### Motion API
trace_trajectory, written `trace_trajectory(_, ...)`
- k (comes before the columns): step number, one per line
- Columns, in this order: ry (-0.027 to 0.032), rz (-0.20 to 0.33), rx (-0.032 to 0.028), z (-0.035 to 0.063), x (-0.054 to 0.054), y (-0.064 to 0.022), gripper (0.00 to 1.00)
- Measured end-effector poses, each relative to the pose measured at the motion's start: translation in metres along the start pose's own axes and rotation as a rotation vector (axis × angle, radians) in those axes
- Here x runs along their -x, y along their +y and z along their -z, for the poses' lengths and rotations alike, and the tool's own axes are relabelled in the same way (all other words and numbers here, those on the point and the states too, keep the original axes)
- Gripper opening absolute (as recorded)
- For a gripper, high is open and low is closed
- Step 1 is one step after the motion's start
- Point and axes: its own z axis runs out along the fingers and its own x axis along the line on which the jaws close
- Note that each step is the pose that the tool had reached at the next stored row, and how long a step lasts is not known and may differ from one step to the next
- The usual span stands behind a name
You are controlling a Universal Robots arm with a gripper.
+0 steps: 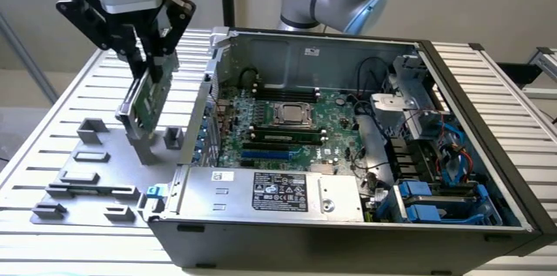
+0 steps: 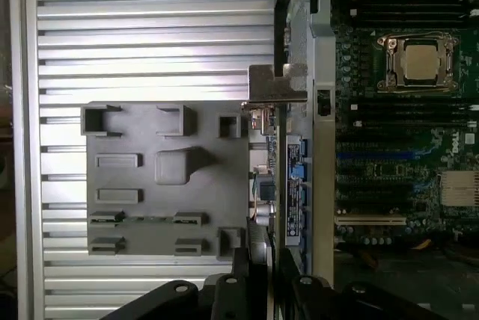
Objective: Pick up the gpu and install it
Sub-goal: 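Pick up the gpu and move the gpu toward the slot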
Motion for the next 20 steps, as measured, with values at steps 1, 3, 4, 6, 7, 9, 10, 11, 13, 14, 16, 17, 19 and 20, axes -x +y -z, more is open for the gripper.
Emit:
trace_trajectory(1, 0.0014, 0.001, 0.0001, 0.0046, 0.004, 0.0, 0.26)
trace_trajectory(3, 0.0048, 0.002, 0.0, 0.014, 0.013, 0.0, 0.26)
trace_trajectory(4, 0.0063, 0.003, 0.0, 0.0183, 0.017, 0.0, 0.26)
trace_trajectory(6, 0.0091, 0.003, -0.0001, 0.0252, 0.026, 0.0001, 0.26)
trace_trajectory(7, 0.0097, 0.003, -0.0001, 0.0264, 0.031, 0.0002, 0.26)
trace_trajectory(9, 0.0105, 0.003, -0.0001, 0.0278, 0.04, 0.0004, 0.26)
trace_trajectory(10, 0.0106, 0.003, -0.0002, 0.028, 0.045, 0.0006, 0.26)
trace_trajectory(11, 0.0108, 0.003, -0.0002, 0.028, 0.049, 0.0007, 0.26)
trace_trajectory(13, 0.0108, 0.003, -0.0001, 0.0281, 0.058, 0.001, 0.26)
trace_trajectory(14, 0.011, 0.003, -0.0002, 0.0282, 0.063, 0.0012, 0.26)
trace_trajectory(16, 0.011, 0.003, 0.0, 0.0282, 0.072, 0.0016, 0.26)
trace_trajectory(17, 0.011, 0.003, -0.0001, 0.0282, 0.076, 0.0019, 0.26)
trace_trajectory(19, 0.0111, 0.003, -0.0002, 0.0284, 0.085, 0.0025, 0.26)
trace_trajectory(20, 0.0111, 0.003, -0.0001, 0.0283, 0.09, 0.0028, 0.26)
